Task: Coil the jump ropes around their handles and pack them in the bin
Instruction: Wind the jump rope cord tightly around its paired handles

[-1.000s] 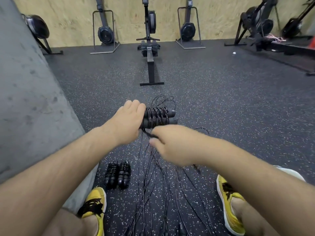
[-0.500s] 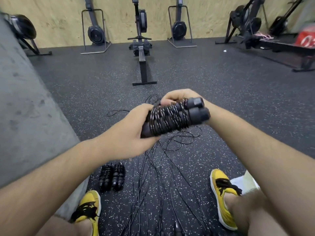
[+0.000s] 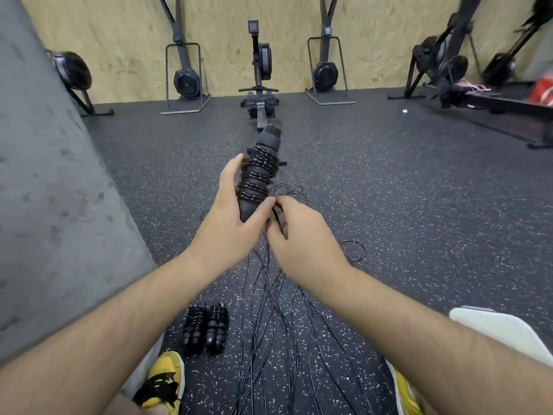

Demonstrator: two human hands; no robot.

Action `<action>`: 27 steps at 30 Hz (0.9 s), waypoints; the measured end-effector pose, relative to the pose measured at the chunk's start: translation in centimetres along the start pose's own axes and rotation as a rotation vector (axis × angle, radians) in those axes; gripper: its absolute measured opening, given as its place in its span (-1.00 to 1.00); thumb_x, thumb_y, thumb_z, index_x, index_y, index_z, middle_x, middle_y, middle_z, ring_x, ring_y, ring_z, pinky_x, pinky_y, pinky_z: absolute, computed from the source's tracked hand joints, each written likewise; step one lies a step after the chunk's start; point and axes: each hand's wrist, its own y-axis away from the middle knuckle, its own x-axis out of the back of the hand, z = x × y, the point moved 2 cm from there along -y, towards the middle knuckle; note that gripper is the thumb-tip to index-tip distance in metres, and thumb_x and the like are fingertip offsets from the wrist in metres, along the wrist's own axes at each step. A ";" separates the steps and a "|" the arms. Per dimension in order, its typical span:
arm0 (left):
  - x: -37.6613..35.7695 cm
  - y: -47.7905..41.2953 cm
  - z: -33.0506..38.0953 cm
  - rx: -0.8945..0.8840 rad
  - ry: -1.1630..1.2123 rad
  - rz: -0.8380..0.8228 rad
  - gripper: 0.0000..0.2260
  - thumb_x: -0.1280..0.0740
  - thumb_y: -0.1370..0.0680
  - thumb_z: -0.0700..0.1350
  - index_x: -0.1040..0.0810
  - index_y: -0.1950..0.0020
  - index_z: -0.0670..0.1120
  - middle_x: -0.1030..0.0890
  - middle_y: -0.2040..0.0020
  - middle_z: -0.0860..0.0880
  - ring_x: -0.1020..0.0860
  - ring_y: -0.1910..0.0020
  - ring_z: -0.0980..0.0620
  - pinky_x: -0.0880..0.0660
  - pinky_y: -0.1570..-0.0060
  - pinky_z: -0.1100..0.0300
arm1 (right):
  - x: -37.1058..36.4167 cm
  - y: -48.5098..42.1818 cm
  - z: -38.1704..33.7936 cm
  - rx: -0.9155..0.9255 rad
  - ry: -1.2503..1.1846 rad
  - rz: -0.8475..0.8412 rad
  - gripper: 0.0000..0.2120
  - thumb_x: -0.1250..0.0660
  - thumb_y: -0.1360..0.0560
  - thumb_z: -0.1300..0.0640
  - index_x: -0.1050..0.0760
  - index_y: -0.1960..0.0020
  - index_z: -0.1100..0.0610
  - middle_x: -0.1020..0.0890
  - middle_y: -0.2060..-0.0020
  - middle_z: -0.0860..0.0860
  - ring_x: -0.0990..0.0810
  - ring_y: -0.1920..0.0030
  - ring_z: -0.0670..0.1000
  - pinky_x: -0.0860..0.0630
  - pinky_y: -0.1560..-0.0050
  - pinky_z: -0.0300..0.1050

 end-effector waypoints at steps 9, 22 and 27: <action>0.9 0.2 1.6 0.049 0.292 -0.114 -0.35 -0.28 -0.67 -0.15 -0.11 -0.50 0.48 -0.67 -0.07 0.11 -0.54 0.34 0.00 -0.61 0.35 -0.05 | 2.0 -0.4 -1.2 0.306 -0.023 0.262 -0.73 -0.35 -0.58 0.13 -0.49 -0.25 0.15 -0.58 0.20 -0.05 -0.52 0.17 -0.05 -0.48 0.04 -0.14; 0.2 -1.0 1.8 0.346 0.833 -0.061 -0.46 -0.33 -0.64 -0.09 -0.24 -0.51 0.33 -0.67 -0.21 0.03 -0.69 0.05 0.01 -0.64 0.17 0.17 | 2.8 -1.1 -1.7 0.446 -0.092 -0.013 -0.20 -0.38 -0.48 0.15 -0.07 -0.61 0.23 -0.22 -0.26 0.04 -0.34 -0.22 -0.10 -0.41 -0.17 -0.38; 0.3 -1.8 1.8 0.329 0.834 -0.122 -0.47 -0.29 -0.64 -0.04 -0.21 -0.51 0.37 -0.70 -0.12 -0.03 -0.58 0.18 -0.06 -0.39 0.41 0.13 | 3.8 -2.6 -1.1 0.471 0.022 0.110 -0.39 -0.34 -0.59 0.06 -0.24 -0.57 0.17 -0.32 -0.35 0.09 -0.35 -0.21 0.01 -0.33 -0.36 -0.15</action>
